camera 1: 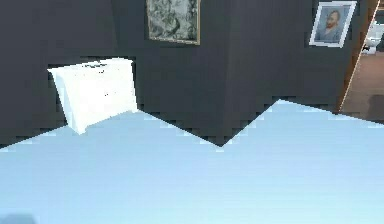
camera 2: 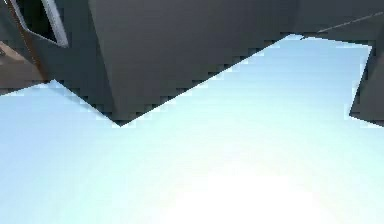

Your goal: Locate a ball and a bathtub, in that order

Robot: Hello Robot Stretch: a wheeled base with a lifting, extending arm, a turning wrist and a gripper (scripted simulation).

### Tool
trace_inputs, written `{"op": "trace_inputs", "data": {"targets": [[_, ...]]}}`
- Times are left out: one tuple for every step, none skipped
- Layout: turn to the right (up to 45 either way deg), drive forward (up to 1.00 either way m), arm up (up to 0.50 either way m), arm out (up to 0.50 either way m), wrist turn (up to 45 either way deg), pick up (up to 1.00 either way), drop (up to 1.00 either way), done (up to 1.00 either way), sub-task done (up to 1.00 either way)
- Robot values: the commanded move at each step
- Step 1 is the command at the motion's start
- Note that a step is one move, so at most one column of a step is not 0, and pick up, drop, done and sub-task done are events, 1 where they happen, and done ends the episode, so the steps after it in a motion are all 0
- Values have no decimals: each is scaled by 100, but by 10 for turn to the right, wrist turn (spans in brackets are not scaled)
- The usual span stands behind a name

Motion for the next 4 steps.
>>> {"op": "trace_inputs", "data": {"targets": [[-420,0,0,0,0,0,0,0,0],[0,10,0,0,0,0,0,0,0],[-60,0,0,0,0,0,0,0,0],[0,100,0,0,0,0,0,0,0]]}}
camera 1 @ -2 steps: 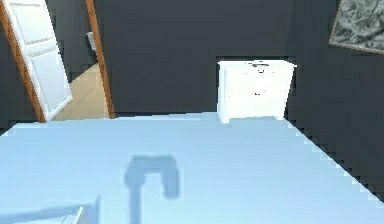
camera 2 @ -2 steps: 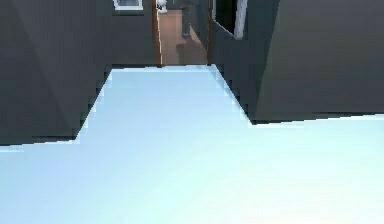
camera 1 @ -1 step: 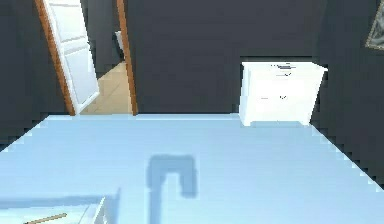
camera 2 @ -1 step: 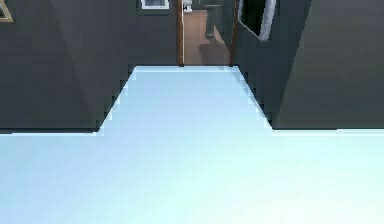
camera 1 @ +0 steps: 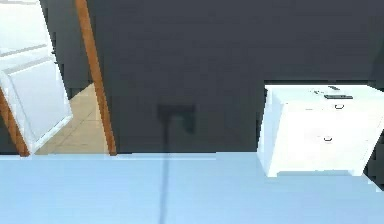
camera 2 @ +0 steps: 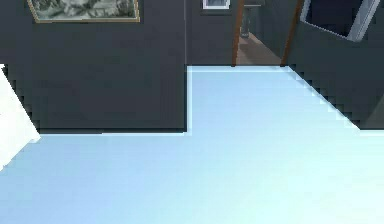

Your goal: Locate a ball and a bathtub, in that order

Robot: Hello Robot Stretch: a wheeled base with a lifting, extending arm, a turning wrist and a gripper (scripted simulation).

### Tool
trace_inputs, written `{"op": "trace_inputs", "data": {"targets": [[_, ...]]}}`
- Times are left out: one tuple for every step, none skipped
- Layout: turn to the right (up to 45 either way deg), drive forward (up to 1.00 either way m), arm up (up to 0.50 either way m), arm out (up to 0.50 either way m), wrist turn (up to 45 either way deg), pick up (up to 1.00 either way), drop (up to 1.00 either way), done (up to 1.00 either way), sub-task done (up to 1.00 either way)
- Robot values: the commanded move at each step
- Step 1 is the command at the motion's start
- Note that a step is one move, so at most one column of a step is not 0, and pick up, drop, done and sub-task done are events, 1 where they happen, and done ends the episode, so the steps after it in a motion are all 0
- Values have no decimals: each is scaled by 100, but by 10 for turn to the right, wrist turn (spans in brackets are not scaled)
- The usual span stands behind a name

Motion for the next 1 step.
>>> {"op": "trace_inputs", "data": {"targets": [[-90,0,0,0,0,0,0,0,0]]}}
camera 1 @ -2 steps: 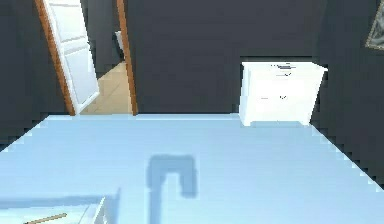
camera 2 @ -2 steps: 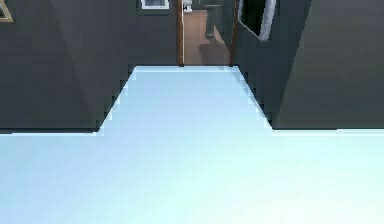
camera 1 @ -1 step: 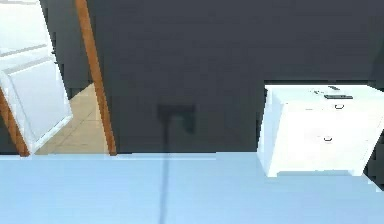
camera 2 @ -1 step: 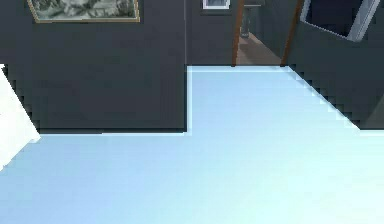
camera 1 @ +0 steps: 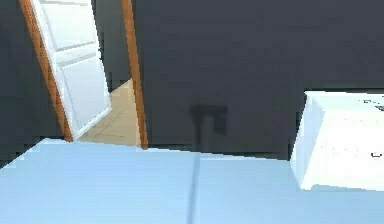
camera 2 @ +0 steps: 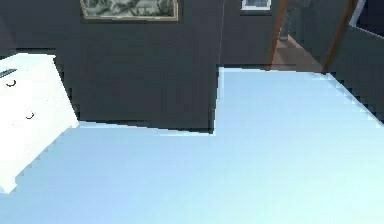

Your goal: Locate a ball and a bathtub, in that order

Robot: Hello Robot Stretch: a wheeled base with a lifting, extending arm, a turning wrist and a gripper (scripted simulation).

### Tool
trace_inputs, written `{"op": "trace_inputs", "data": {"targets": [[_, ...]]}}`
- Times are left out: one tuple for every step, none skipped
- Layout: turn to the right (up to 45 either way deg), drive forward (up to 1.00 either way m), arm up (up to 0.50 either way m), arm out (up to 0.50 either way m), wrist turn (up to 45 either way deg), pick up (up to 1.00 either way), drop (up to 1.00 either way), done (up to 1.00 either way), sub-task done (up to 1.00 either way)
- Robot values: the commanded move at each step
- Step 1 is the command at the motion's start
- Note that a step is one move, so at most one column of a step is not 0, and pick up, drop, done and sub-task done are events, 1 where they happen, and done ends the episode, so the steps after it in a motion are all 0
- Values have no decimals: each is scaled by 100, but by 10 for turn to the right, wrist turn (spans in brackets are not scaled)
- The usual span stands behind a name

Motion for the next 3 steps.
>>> {"op": "trace_inputs", "data": {"targets": [[0,10,0,0,0,0,0,0,0],[-300,0,0,0,0,0,0,0,0],[0,100,0,0,0,0,0,0,0]]}}
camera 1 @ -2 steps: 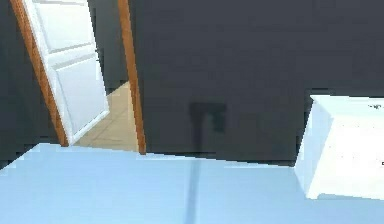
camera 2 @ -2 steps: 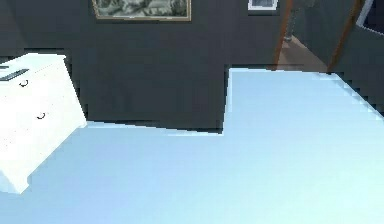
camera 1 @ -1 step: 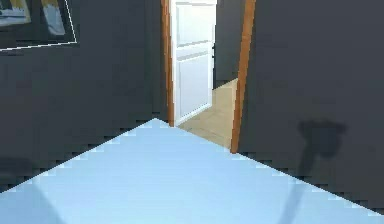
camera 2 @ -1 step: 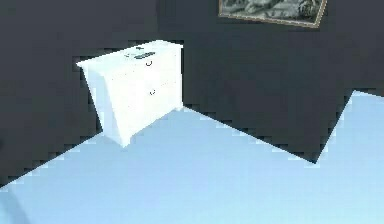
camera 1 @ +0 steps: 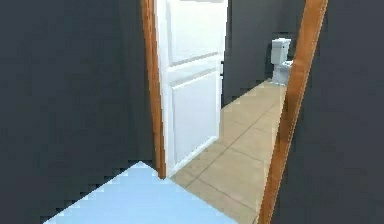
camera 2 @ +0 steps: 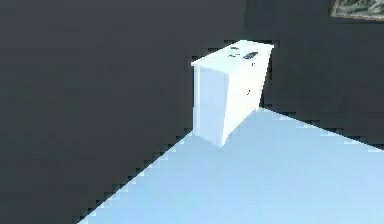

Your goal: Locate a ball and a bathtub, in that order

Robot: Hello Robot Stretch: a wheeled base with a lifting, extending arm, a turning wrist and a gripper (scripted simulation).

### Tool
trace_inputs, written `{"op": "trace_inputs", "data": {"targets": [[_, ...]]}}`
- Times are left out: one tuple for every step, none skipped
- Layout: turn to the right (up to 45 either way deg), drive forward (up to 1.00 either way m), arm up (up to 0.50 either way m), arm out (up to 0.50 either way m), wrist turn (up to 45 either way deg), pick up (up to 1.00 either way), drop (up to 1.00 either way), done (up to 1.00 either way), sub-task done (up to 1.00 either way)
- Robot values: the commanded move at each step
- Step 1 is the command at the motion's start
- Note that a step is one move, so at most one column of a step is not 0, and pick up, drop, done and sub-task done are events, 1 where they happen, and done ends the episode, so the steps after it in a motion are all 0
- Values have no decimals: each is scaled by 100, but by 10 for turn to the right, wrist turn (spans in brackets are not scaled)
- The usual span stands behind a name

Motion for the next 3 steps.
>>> {"op": "trace_inputs", "data": {"targets": [[-30,0,0,0,0,0,0,0,0],[0,100,0,0,0,0,0,0,0],[-60,0,0,0,0,0,0,0,0]]}}
